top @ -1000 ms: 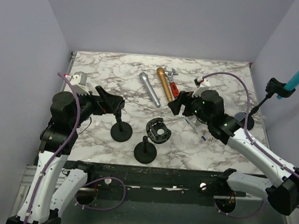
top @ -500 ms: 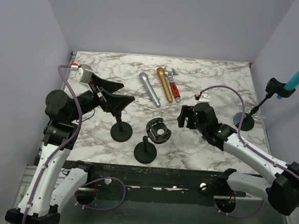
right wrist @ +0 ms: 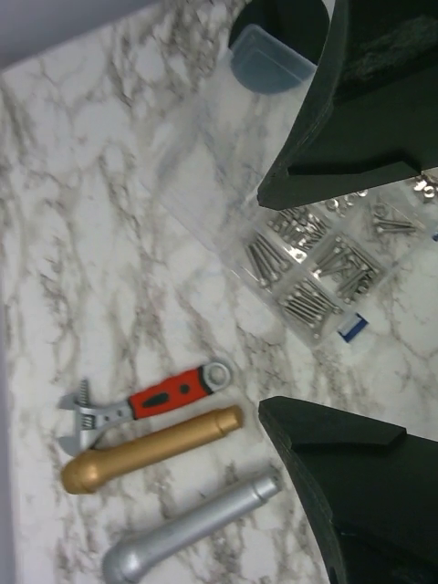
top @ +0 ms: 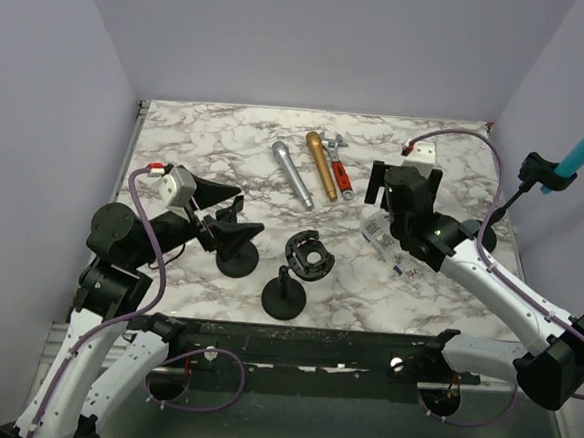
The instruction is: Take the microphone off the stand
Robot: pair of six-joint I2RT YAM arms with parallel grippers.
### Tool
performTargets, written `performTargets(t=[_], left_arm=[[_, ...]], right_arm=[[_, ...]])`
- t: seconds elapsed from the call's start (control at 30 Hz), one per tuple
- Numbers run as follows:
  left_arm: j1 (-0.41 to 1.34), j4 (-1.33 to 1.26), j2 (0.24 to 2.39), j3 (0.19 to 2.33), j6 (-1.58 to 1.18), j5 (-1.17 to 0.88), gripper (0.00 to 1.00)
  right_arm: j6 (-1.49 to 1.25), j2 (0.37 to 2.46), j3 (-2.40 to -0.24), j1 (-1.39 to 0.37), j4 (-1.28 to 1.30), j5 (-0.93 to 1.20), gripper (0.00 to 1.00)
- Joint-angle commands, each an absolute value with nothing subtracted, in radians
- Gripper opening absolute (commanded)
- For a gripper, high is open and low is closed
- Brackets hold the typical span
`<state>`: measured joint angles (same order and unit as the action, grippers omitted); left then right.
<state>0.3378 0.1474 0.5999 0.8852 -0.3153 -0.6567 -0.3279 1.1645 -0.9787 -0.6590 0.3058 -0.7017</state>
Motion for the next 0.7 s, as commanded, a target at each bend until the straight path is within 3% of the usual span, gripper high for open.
performTargets(t=[0.0, 0.17, 0.67], left_arm=[[0.375, 0.231, 0.546, 0.915, -0.206, -0.525, 0.99], [0.411, 0.239, 0.520, 0.913, -0.193, -0.499, 0.98], [0.460, 0.248, 0.513, 0.912, -0.184, -0.482, 0.99]], right_arm=[[-0.131, 1.211, -1.117, -0.648, 0.212, -0.950, 0.94], [0.048, 1.225, -1.168, -0.555, -0.032, -1.041, 0.98], [0.216, 1.215, -1.187, -0.122, -0.336, -1.121, 0.98]])
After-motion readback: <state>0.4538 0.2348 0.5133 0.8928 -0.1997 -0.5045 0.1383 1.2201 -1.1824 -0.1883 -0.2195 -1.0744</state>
